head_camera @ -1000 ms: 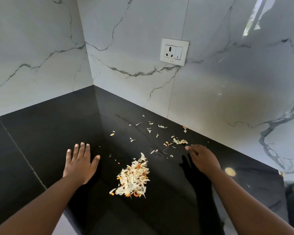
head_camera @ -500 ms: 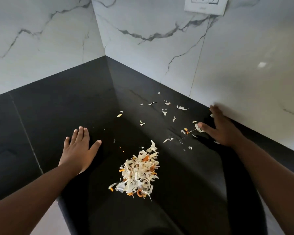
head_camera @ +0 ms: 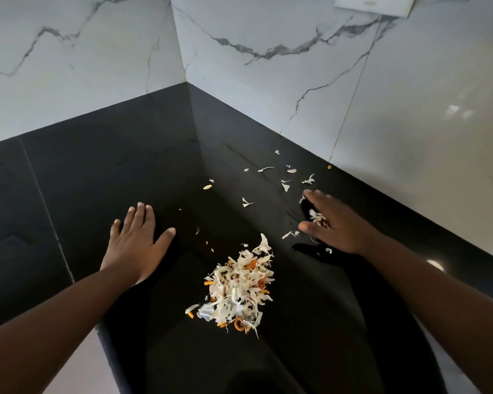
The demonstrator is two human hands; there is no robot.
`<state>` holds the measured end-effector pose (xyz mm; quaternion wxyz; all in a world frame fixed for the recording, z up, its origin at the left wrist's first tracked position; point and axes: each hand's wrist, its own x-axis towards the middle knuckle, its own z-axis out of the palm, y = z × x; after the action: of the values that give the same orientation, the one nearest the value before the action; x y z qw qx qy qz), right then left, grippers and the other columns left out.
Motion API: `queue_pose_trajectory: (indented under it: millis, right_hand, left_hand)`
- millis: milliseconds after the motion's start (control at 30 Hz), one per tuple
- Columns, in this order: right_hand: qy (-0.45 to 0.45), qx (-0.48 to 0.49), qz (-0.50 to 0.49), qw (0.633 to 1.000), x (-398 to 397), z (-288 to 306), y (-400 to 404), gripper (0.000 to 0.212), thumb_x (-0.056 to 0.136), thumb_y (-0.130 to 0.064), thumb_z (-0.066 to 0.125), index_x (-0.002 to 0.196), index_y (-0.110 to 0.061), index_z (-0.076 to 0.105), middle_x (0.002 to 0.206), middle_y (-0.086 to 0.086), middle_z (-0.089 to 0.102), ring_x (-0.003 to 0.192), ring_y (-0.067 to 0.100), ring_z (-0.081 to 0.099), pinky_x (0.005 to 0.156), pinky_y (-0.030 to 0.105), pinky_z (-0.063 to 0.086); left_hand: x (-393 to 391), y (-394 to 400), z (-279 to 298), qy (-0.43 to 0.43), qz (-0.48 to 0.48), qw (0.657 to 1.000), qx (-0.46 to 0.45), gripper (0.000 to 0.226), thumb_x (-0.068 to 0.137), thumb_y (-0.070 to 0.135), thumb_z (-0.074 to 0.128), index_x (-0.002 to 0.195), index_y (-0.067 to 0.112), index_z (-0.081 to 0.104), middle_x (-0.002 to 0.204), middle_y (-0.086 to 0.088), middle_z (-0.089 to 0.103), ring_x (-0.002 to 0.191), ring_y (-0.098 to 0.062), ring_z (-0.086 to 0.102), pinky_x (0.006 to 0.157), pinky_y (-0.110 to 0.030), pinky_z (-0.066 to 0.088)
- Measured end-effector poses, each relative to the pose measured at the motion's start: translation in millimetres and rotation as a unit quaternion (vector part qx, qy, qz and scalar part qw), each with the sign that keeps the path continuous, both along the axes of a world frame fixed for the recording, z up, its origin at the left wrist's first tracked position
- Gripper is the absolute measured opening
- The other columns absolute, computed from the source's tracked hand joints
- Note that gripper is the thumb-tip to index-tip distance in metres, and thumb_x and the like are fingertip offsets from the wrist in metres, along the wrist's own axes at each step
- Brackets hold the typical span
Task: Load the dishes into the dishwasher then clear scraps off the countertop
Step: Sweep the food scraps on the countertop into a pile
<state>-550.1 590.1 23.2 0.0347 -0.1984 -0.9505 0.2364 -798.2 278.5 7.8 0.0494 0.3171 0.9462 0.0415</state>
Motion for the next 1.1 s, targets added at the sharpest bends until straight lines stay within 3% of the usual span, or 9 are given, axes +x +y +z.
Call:
queue_pose_trajectory:
  millis: [367, 467, 533, 600, 667, 733, 833, 967, 1100]
  right_hand:
    - [-0.027, -0.017, 0.081, 0.996, -15.6, 16.4, -118.3, 0.096, 0.083, -0.069, 0.051, 0.155, -0.028, 0.003, 0.162, -0.006, 0.006, 0.147, 0.009, 0.004, 0.108, 0.026, 0.004]
    - [0.136, -0.143, 0.045, 0.979, -16.5, 18.1, -123.8, 0.077, 0.086, -0.063, 0.053, 0.150, -0.028, 0.030, 0.153, -0.005, 0.035, 0.138, 0.007, 0.033, 0.108, 0.027, 0.031]
    - [0.294, -0.158, -0.041, 0.942, -12.5, 18.3, -108.7, 0.045, 0.089, -0.055, 0.053, 0.129, -0.034, 0.056, 0.131, -0.003, 0.059, 0.120, 0.011, 0.054, 0.099, 0.035, 0.045]
    - [0.372, -0.182, -0.156, 0.896, 0.7, 20.6, -80.5, 0.015, 0.092, -0.043, 0.058, 0.103, -0.037, 0.066, 0.110, -0.005, 0.068, 0.104, 0.007, 0.062, 0.090, 0.035, 0.049]
    - [0.337, -0.154, -0.237, 0.898, 24.9, 24.2, -48.7, 0.019, 0.093, -0.041, 0.059, 0.098, -0.026, 0.071, 0.099, -0.003, 0.070, 0.094, 0.004, 0.064, 0.086, 0.033, 0.051]
    - [0.244, -0.072, -0.244, 0.936, 54.5, 20.3, -22.5, 0.050, 0.090, -0.059, 0.051, 0.099, -0.015, 0.072, 0.094, 0.000, 0.070, 0.086, 0.002, 0.063, 0.079, 0.025, 0.049]
    - [0.135, -0.007, -0.199, 0.971, 80.9, 4.4, -16.1, 0.088, 0.078, -0.085, 0.033, 0.119, -0.014, 0.066, 0.115, 0.003, 0.066, 0.107, 0.011, 0.060, 0.092, 0.028, 0.045]
    - [-0.007, 0.002, -0.135, 0.991, 79.5, 0.4, -63.1, 0.113, 0.066, -0.095, 0.017, 0.150, -0.020, 0.030, 0.153, 0.003, 0.032, 0.140, 0.016, 0.024, 0.110, 0.029, 0.019]
    - [-0.103, 0.056, -0.043, 0.992, 51.6, 3.4, -135.4, 0.122, 0.059, -0.098, -0.002, 0.150, -0.018, -0.019, 0.159, 0.001, -0.019, 0.146, 0.017, -0.016, 0.114, 0.031, -0.009]
  left_hand:
    - [1.0, -0.3, 2.3, -0.004, 0.001, 1.000, 0.005, 0.077, 0.097, 0.058, 0.024, 0.153, 0.009, 0.005, 0.162, -0.007, -0.002, 0.149, -0.020, -0.006, 0.120, -0.043, 0.001]
    - [2.2, -0.9, 3.9, -0.008, 0.001, 1.000, 0.006, 0.076, 0.097, 0.057, 0.024, 0.154, 0.009, 0.005, 0.162, -0.007, -0.002, 0.149, -0.019, -0.006, 0.120, -0.042, 0.001]
    - [2.5, -0.6, 4.3, -0.010, 0.001, 1.000, 0.006, 0.076, 0.098, 0.057, 0.023, 0.154, 0.009, 0.004, 0.162, -0.007, -0.002, 0.149, -0.019, -0.007, 0.120, -0.042, 0.000]
    - [1.7, -0.5, 4.6, -0.012, 0.002, 1.000, 0.004, 0.076, 0.098, 0.057, 0.022, 0.154, 0.010, 0.003, 0.162, -0.006, -0.003, 0.148, -0.018, -0.007, 0.120, -0.042, 0.000]
    - [1.3, -0.6, 4.3, -0.013, 0.000, 1.000, 0.001, 0.077, 0.097, 0.058, 0.022, 0.154, 0.010, 0.003, 0.162, -0.006, -0.004, 0.148, -0.018, -0.008, 0.120, -0.042, 0.000]
    - [1.7, -1.0, 4.4, -0.014, 0.000, 1.000, 0.001, 0.077, 0.097, 0.059, 0.021, 0.154, 0.010, 0.003, 0.162, -0.006, -0.004, 0.148, -0.019, -0.008, 0.120, -0.042, 0.000]
    - [2.3, -0.7, 5.1, -0.014, -0.001, 1.000, 0.000, 0.078, 0.096, 0.060, 0.020, 0.154, 0.010, 0.001, 0.162, -0.006, -0.005, 0.148, -0.019, -0.009, 0.120, -0.042, -0.001]
    - [2.1, -1.1, 4.0, -0.012, -0.001, 1.000, 0.003, 0.078, 0.096, 0.060, 0.019, 0.154, 0.010, 0.002, 0.162, -0.006, -0.004, 0.148, -0.019, -0.008, 0.120, -0.042, -0.001]
    - [2.0, -1.6, 3.5, -0.010, -0.001, 1.000, 0.002, 0.079, 0.096, 0.060, 0.020, 0.154, 0.010, 0.003, 0.162, -0.007, -0.004, 0.148, -0.019, -0.008, 0.120, -0.043, 0.000]
